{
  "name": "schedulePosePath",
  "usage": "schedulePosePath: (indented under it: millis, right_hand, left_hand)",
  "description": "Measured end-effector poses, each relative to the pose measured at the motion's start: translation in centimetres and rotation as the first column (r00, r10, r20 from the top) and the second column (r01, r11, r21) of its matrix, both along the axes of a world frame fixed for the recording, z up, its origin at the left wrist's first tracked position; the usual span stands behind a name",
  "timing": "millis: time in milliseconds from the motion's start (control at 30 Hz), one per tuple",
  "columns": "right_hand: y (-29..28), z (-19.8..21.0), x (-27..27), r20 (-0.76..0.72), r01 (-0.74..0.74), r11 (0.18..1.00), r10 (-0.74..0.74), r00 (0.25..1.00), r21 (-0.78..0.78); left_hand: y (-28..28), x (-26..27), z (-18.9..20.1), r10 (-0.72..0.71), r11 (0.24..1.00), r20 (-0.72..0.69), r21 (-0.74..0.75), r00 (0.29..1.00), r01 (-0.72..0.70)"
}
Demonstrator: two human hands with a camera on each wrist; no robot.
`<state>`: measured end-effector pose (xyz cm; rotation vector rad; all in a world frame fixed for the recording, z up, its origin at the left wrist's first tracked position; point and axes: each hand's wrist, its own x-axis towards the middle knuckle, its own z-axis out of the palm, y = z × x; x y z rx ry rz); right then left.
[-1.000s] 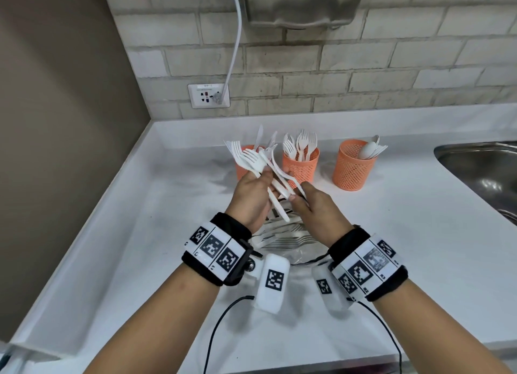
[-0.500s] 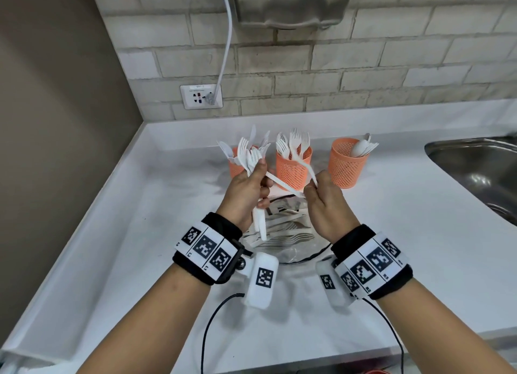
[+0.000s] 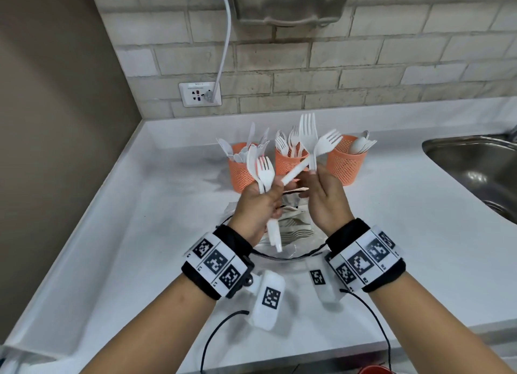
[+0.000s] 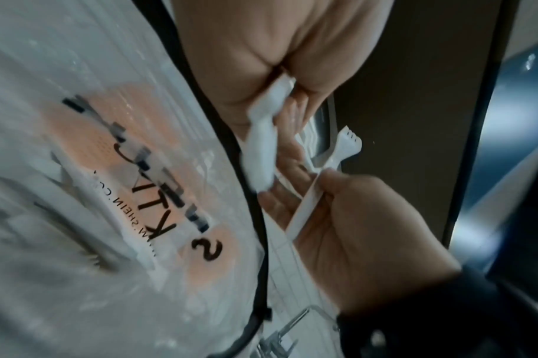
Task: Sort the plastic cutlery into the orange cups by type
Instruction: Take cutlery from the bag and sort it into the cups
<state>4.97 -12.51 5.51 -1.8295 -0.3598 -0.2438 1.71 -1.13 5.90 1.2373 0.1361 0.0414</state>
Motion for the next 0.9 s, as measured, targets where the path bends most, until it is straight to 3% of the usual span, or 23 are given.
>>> schedulePosePath:
  millis: [167, 300, 400, 533, 667, 767, 900]
  right_hand:
    - [0.1, 0.0, 0.0, 0.02, 0.006, 0.999, -0.007, 1.0, 0.047]
    - [0.0, 0.1, 0.1, 0.076, 0.065, 0.998, -0.065, 0.995, 0.003]
    - [0.1, -0.2, -0.2, 0.081, 0.057, 0.997, -0.053, 0.995, -0.046]
    - [0.2, -0.8, -0.9, 0.083, -0.028, 0.971, 0.049, 0.995, -0.238]
    - [0.6, -0.7, -1.5, 0.03, -0.107, 0.889, 0.135, 0.99, -0.444]
    - [0.8, -0.7, -1.7, 0.062, -0.145, 0.872, 0.196, 0.979, -0.467]
    - [0.8, -1.7, -1.2, 0.039, -0.149, 0.892, 0.182, 0.982, -0.426]
  left_hand:
    - [-0.7, -0.4, -1.8, -0.158, 0.955, 0.013, 0.257, 0.987, 0.149]
    - [-0.5, -0.3, -2.5, -0.088, 0.901, -0.005, 0.427, 0.996, 0.082]
    - [-0.3, 0.2, -1.8, -0.016, 0.935, 0.029, 0.354, 0.999, 0.004]
    - [-0.6, 1.4, -0.5, 0.008, 0.962, 0.107, 0.271, 0.994, -0.037]
    - [-0.7, 2.1, 0.1, 0.033, 0.992, 0.01, 0.119, 0.999, -0.034]
    - [-0.3, 2.4, 0.1, 0.087, 0.995, -0.072, 0.057, 0.994, -0.083]
    - [-0.2, 2.4, 0.2, 0.071, 0.997, -0.038, 0.032, 0.997, -0.07]
